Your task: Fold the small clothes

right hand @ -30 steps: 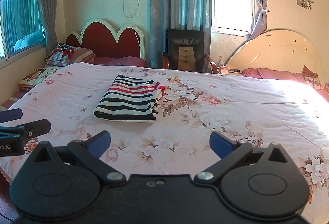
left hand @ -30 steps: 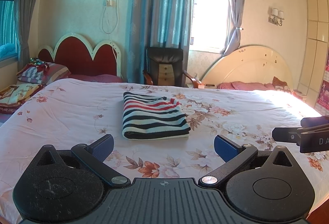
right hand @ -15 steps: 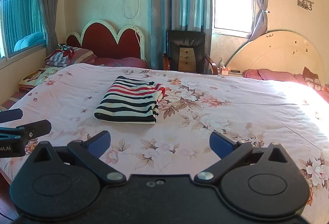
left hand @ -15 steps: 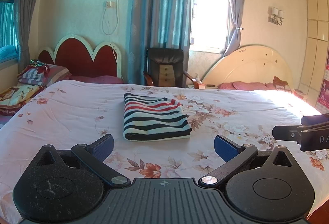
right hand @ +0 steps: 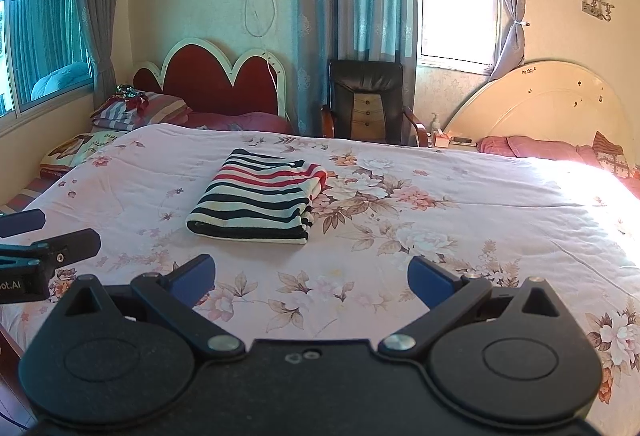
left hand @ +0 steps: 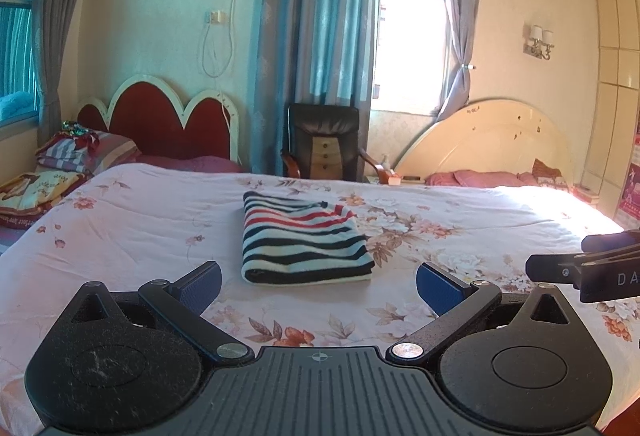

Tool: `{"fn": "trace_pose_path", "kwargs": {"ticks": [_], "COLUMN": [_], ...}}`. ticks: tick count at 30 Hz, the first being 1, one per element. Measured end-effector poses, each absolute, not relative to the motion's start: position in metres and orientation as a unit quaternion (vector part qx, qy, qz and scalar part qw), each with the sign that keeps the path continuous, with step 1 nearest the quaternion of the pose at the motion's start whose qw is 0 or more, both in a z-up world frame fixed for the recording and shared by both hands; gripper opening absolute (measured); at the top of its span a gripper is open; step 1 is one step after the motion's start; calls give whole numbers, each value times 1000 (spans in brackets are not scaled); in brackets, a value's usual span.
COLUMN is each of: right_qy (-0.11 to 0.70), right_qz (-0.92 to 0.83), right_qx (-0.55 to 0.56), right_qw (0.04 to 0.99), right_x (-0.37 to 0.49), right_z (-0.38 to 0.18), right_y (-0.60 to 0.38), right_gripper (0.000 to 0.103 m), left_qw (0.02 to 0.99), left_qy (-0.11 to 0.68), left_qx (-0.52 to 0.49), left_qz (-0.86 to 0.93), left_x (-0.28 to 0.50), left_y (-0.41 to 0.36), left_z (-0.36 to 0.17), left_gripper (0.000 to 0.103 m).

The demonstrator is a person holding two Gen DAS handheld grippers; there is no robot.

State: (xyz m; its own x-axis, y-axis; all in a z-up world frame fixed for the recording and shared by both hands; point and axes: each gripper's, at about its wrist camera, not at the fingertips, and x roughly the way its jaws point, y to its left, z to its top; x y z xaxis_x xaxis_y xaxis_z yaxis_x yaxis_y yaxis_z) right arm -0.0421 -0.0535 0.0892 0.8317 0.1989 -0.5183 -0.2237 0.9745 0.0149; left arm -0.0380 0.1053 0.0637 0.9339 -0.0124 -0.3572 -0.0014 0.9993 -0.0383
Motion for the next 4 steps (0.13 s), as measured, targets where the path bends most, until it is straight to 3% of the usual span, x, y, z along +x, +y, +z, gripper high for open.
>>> {"fn": "trace_pose_path", "kwargs": {"ticks": [4], "right_qy": [268], "right_qz": [115], "right_qx": [-23], "right_qw": [956], "right_x": [-41], "right_z": [89], "right_y": [-51], "right_gripper": [102], "left_qw": [983], "left_qy": [183], "left_qx": [-20], "left_qz": [-6], "left_x": [-37], "left_y": [104], "left_z": [65], "left_gripper": [103]}}
